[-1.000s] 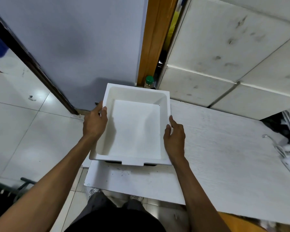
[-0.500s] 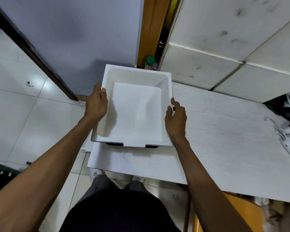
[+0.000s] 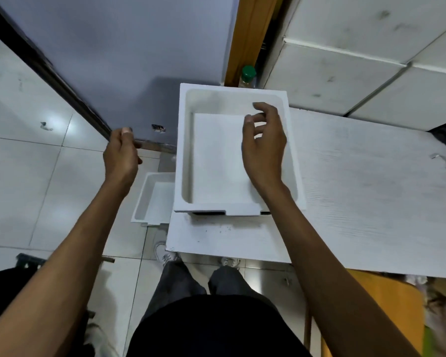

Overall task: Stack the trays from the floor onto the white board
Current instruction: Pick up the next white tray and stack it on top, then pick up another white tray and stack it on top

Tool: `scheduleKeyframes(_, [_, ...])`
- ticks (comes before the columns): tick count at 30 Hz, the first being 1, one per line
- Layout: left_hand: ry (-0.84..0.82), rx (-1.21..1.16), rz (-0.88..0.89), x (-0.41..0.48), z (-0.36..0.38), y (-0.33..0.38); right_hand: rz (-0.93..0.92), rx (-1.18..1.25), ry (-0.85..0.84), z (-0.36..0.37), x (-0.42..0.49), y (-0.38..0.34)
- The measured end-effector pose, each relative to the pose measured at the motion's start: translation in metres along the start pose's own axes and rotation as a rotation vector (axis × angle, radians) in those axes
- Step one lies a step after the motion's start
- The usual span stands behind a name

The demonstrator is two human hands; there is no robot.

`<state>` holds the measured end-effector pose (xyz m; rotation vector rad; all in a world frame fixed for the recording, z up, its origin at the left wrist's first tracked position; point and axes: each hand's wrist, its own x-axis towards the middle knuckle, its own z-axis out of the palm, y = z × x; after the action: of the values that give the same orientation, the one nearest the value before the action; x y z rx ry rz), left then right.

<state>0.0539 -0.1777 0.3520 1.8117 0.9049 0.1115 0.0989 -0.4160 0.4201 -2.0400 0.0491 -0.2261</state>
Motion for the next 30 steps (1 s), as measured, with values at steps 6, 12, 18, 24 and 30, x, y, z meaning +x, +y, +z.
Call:
scheduleKeyframes(6, [0.023,-0.029,-0.055,0.024,-0.041,-0.035,0.024,0.113,-0.089,0.085,-0.022,-0.046])
scheduleKeyframes(12, [0.034,-0.022,-0.156,0.057,-0.073,-0.096,0.068,0.112,-0.171,0.175,-0.039,-0.054])
scheduleKeyframes(18, [0.021,-0.027,-0.232,0.089,-0.084,-0.162,0.208,0.122,-0.106,0.244,-0.060,-0.010])
scheduleKeyframes(24, [-0.018,-0.030,-0.325,0.125,-0.069,-0.239,0.525,0.016,-0.111,0.306,-0.101,0.068])
scheduleKeyframes(30, [-0.058,-0.030,-0.364,0.157,-0.041,-0.317,0.773,-0.079,0.009,0.345,-0.121,0.159])
